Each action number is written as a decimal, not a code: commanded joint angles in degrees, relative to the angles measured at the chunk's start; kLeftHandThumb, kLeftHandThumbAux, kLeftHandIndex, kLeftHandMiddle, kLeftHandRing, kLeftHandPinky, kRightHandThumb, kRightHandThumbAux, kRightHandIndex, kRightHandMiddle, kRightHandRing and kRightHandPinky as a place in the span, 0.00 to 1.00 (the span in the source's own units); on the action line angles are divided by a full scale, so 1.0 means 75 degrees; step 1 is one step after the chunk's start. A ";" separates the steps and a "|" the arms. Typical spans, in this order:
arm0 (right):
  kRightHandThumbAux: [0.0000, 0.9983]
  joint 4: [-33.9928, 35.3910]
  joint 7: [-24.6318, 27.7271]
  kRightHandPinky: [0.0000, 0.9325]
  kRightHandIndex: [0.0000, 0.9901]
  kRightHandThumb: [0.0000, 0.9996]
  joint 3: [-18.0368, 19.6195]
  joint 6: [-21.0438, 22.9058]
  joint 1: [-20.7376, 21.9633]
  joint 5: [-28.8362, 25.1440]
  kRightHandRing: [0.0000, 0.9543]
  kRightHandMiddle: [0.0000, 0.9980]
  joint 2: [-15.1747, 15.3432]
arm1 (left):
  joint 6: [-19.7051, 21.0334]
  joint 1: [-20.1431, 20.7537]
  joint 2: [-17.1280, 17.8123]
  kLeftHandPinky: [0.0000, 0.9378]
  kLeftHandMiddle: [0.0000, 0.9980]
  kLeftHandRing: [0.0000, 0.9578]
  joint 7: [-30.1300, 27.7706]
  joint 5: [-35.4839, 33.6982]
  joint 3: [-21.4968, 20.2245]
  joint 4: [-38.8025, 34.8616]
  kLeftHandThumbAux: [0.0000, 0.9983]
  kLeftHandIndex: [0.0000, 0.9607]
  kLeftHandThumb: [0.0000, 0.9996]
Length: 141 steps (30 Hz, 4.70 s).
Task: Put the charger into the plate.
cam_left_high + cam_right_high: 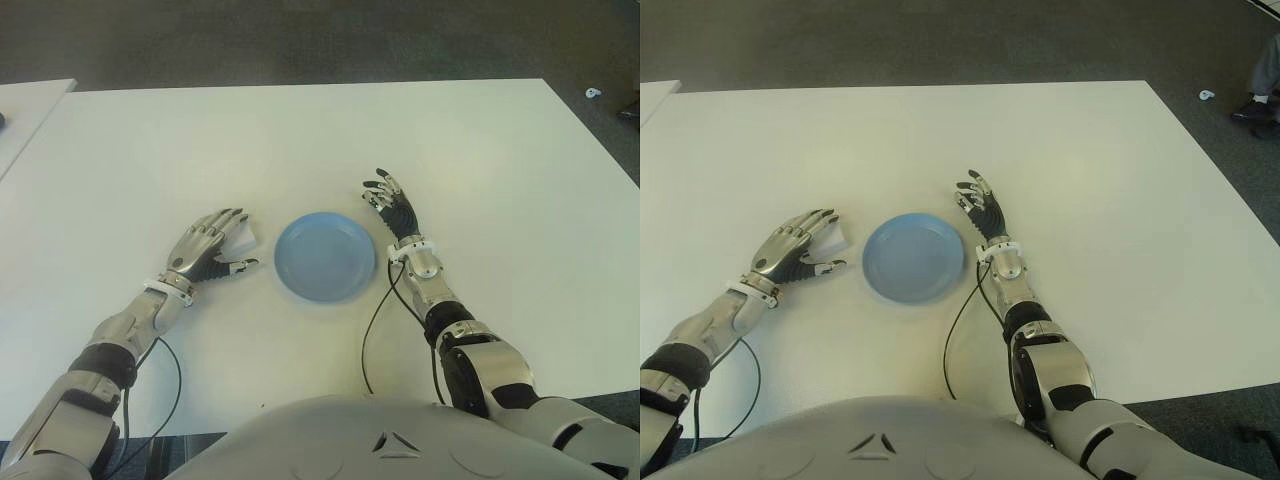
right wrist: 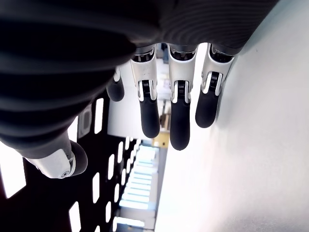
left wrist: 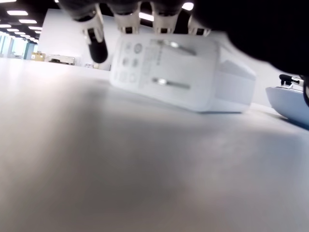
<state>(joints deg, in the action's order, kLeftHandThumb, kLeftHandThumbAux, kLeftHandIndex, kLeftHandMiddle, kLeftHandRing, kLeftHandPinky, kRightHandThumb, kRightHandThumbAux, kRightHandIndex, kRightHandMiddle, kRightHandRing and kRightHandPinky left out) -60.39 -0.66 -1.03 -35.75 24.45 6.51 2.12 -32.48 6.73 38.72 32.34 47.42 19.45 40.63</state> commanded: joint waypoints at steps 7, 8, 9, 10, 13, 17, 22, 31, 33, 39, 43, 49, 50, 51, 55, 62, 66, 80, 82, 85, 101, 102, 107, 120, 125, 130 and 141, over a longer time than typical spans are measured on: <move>0.51 -0.0404 0.0057 0.30 0.00 0.08 -0.0024 0.0384 -0.0900 0.0006 0.34 0.27 -0.0010 | -0.0258 0.0622 0.0275 0.00 0.00 0.00 0.0089 0.0206 0.0445 0.1112 0.20 0.00 0.16; 0.51 -0.0399 0.0054 0.30 0.00 0.07 -0.0025 0.0384 -0.0905 0.0008 0.34 0.27 -0.0006 | -0.0248 0.0665 0.0287 0.00 0.00 0.00 0.0079 0.0209 0.0463 0.1163 0.20 0.00 0.16; 0.51 -0.0395 0.0052 0.31 0.00 0.08 -0.0026 0.0385 -0.0909 0.0010 0.34 0.27 -0.0003 | -0.0244 0.0698 0.0295 0.00 0.00 0.00 0.0077 0.0211 0.0479 0.1204 0.20 0.00 0.17; 0.51 -0.0392 0.0044 0.31 0.00 0.08 -0.0028 0.0390 -0.0910 0.0014 0.34 0.27 -0.0001 | -0.0223 0.0741 0.0305 0.00 0.00 0.00 0.0075 0.0222 0.0497 0.1250 0.20 0.00 0.17; 0.50 -0.0371 0.0035 0.32 0.00 0.08 -0.0032 0.0392 -0.0933 0.0023 0.34 0.26 0.0008 | -0.0184 0.0820 0.0324 0.00 0.00 0.00 0.0107 0.0237 0.0549 0.1333 0.19 0.00 0.19; 0.50 -0.0339 0.0055 0.32 0.00 0.08 -0.0034 0.0400 -0.0955 0.0021 0.34 0.26 0.0020 | -0.0182 0.0919 0.0321 0.00 0.00 0.00 0.0217 0.0213 0.0609 0.1462 0.19 0.00 0.19; 0.50 -0.0313 0.0069 0.32 0.00 0.09 -0.0033 0.0404 -0.0977 0.0017 0.34 0.26 0.0026 | -0.0175 0.1010 0.0257 0.00 0.00 0.00 0.0344 0.0167 0.0677 0.1640 0.18 0.00 0.19; 0.52 -0.0283 0.0069 0.33 0.00 0.09 -0.0046 0.0411 -0.0994 0.0029 0.35 0.26 0.0029 | -0.0167 0.1089 0.0132 0.00 0.00 0.00 0.0350 -0.0002 0.0680 0.1835 0.19 0.00 0.16; 0.52 -0.0267 0.0063 0.33 0.00 0.09 -0.0054 0.0407 -0.1004 0.0037 0.35 0.26 0.0030 | -0.0148 0.1081 0.0108 0.00 0.00 0.00 0.0333 -0.0058 0.0664 0.1845 0.19 0.00 0.16; 0.50 -0.0242 0.0041 0.35 0.00 0.09 -0.0070 0.0416 -0.1019 0.0057 0.35 0.25 0.0038 | -0.0055 0.1037 -0.0011 0.00 0.00 0.00 0.0164 -0.0349 0.0564 0.1904 0.20 0.00 0.16; 0.50 -0.0236 0.0054 0.35 0.00 0.09 -0.0066 0.0451 -0.1013 0.0046 0.35 0.25 0.0034 | 0.0019 0.0995 -0.0110 0.00 0.00 0.00 -0.0013 -0.0618 0.0477 0.1941 0.20 0.00 0.17; 0.50 -0.0248 0.0068 0.35 0.00 0.09 -0.0066 0.0482 -0.0997 0.0043 0.35 0.25 0.0033 | 0.0126 0.0901 -0.0199 0.00 0.00 0.00 -0.0195 -0.0901 0.0409 0.1839 0.20 0.00 0.17; 0.50 -0.0256 0.0066 0.35 0.00 0.09 -0.0067 0.0486 -0.0990 0.0046 0.35 0.25 0.0033 | 0.0138 0.0899 -0.0204 0.00 0.00 0.00 -0.0224 -0.0935 0.0405 0.1832 0.20 0.00 0.17; 0.50 -0.0264 0.0062 0.34 0.00 0.09 -0.0068 0.0490 -0.0983 0.0048 0.35 0.25 0.0031 | 0.0147 0.0901 -0.0208 0.00 0.00 0.00 -0.0245 -0.0960 0.0406 0.1833 0.20 0.00 0.17; 0.51 -0.0281 0.0044 0.34 0.00 0.09 -0.0076 0.0519 -0.0966 0.0063 0.35 0.26 0.0031 | 0.0189 0.0871 -0.0237 0.00 0.00 0.00 -0.0288 -0.1051 0.0406 0.1786 0.21 0.00 0.17; 0.51 -0.0307 0.0031 0.33 0.00 0.09 -0.0076 0.0546 -0.0938 0.0067 0.34 0.25 0.0030 | 0.0211 0.0856 -0.0279 0.00 0.00 0.00 -0.0306 -0.1097 0.0431 0.1698 0.21 0.00 0.17; 0.52 -0.0319 0.0031 0.33 0.00 0.09 -0.0070 0.0548 -0.0926 0.0061 0.34 0.25 0.0027 | 0.0181 0.0851 -0.0287 0.00 0.00 0.00 -0.0349 -0.1139 0.0425 0.1637 0.22 0.00 0.17; 0.51 -0.0354 0.0071 0.32 0.00 0.09 -0.0040 0.0523 -0.0906 0.0017 0.34 0.27 0.0004 | 0.0153 0.0785 -0.0318 0.00 0.00 0.00 -0.0548 -0.1270 0.0384 0.1227 0.23 0.00 0.16; 0.51 -0.0354 0.0066 0.32 0.00 0.09 -0.0042 0.0526 -0.0906 0.0020 0.34 0.27 0.0000 | 0.0163 0.0769 -0.0312 0.00 0.00 0.00 -0.0523 -0.1253 0.0388 0.1175 0.23 0.00 0.16; 0.51 -0.0352 0.0050 0.33 0.00 0.09 -0.0045 0.0523 -0.0908 0.0028 0.34 0.27 -0.0002 | 0.0179 0.0753 -0.0300 0.00 0.00 0.00 -0.0466 -0.1209 0.0396 0.1128 0.23 0.00 0.16; 0.50 -0.0364 -0.0066 0.33 0.00 0.11 -0.0144 0.0523 -0.0899 0.0162 0.34 0.25 0.0029 | 0.0338 0.0505 -0.0242 0.00 0.00 0.00 0.0154 -0.0995 0.0215 0.0470 0.22 0.00 0.19; 0.50 -0.0365 -0.0071 0.33 0.00 0.11 -0.0152 0.0525 -0.0899 0.0168 0.34 0.25 0.0032 | 0.0359 0.0487 -0.0240 0.00 0.00 0.00 0.0147 -0.0986 0.0192 0.0403 0.22 0.00 0.19; 0.50 -0.0382 -0.0107 0.32 0.00 0.11 -0.0187 0.0525 -0.0888 0.0188 0.34 0.25 0.0041 | 0.0428 0.0419 -0.0221 0.00 0.00 0.00 0.0058 -0.0977 0.0108 0.0139 0.21 0.00 0.19; 0.53 -0.0371 -0.0181 0.27 0.00 0.11 -0.0309 0.0498 -0.0895 0.0266 0.31 0.25 0.0070 | 0.0654 0.0356 -0.0324 0.00 0.00 0.00 -0.0331 -0.1013 0.0040 -0.0485 0.22 0.00 0.20; 0.54 -0.0359 -0.0252 0.28 0.00 0.11 -0.0373 0.0489 -0.0897 0.0305 0.31 0.25 0.0080 | 0.0756 0.0402 -0.0430 0.00 0.00 0.00 -0.0403 -0.0956 0.0064 -0.0684 0.23 0.00 0.21; 0.54 -0.0348 -0.0325 0.29 0.00 0.11 -0.0449 0.0459 -0.0909 0.0363 0.32 0.25 0.0102 | 0.0829 0.0441 -0.0483 0.00 0.00 0.00 -0.0297 -0.0741 0.0136 -0.0828 0.25 0.00 0.20; 0.57 -0.0355 -0.0620 0.33 0.00 0.09 -0.0658 0.0324 -0.0922 0.0644 0.34 0.25 0.0193 | 0.1010 0.0409 -0.0585 0.01 0.00 0.00 -0.0339 -0.0567 0.0103 -0.1042 0.25 0.00 0.17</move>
<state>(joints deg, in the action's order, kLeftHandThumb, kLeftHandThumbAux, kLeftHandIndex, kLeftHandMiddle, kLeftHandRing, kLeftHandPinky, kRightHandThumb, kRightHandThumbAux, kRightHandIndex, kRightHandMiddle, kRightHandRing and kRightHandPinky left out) -58.54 -5.09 -5.06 -36.14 23.18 9.82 3.46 -25.90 10.10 35.08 30.51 42.32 20.17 33.49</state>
